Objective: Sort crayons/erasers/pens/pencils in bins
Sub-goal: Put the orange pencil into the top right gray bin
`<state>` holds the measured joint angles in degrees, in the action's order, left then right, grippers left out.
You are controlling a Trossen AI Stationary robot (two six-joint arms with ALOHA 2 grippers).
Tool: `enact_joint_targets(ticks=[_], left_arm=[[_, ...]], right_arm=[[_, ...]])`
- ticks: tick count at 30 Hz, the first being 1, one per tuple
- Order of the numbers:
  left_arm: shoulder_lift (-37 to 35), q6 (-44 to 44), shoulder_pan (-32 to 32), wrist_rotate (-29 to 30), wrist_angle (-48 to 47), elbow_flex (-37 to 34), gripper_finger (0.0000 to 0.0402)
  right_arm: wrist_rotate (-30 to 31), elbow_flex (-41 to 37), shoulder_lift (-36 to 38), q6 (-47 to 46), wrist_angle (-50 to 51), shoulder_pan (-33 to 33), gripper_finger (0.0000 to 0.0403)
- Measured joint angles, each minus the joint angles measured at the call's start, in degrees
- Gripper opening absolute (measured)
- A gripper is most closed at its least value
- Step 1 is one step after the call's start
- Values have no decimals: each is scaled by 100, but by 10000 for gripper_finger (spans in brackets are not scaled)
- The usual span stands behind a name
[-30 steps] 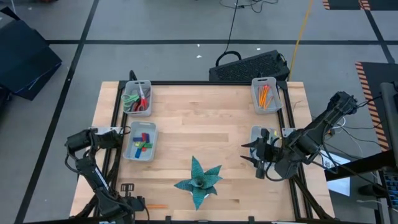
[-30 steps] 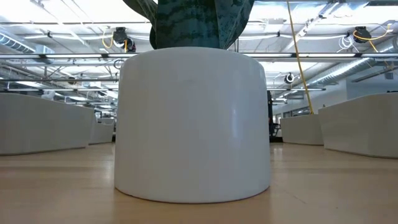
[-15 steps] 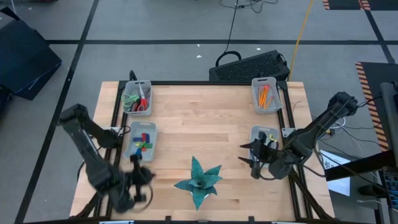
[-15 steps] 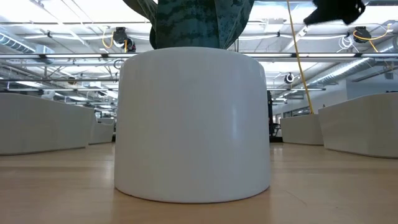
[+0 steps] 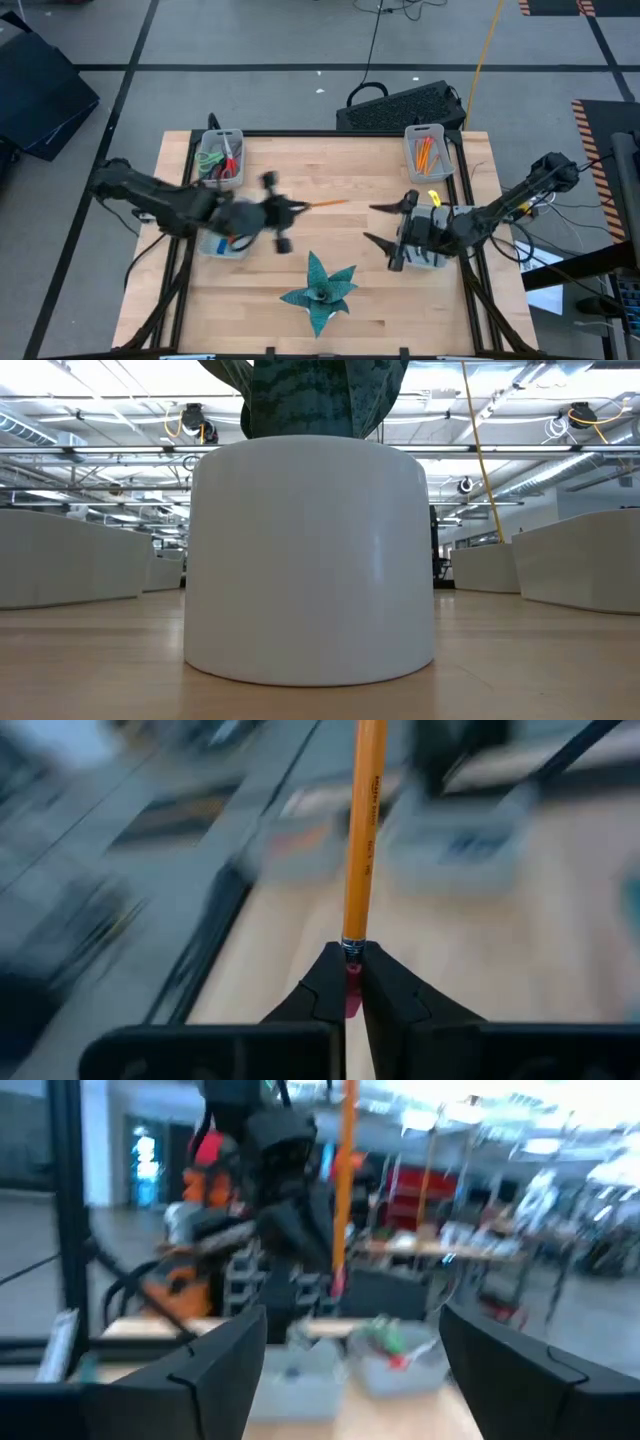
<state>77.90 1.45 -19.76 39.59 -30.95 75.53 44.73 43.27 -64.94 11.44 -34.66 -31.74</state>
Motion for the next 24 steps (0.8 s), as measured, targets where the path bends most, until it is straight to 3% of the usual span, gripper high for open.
enact_joint_targets(ticks=[4,9,16,24], left_arm=[[499,-1257,654,-1633,2000,-10,20],[1083,-1638,1249,-3046,3328,4,15],[1761,-1873,1596,-3794,4338,-1,27],[1858,-2125,1696,-3805,4271,-9,29]], right_arm=[[-342,2,-192,605,-842,142,282],[-442,-1,-474,736,-1275,325,272],[-428,-1,-550,808,-1533,676,254],[-428,1,-509,983,-1575,687,199]])
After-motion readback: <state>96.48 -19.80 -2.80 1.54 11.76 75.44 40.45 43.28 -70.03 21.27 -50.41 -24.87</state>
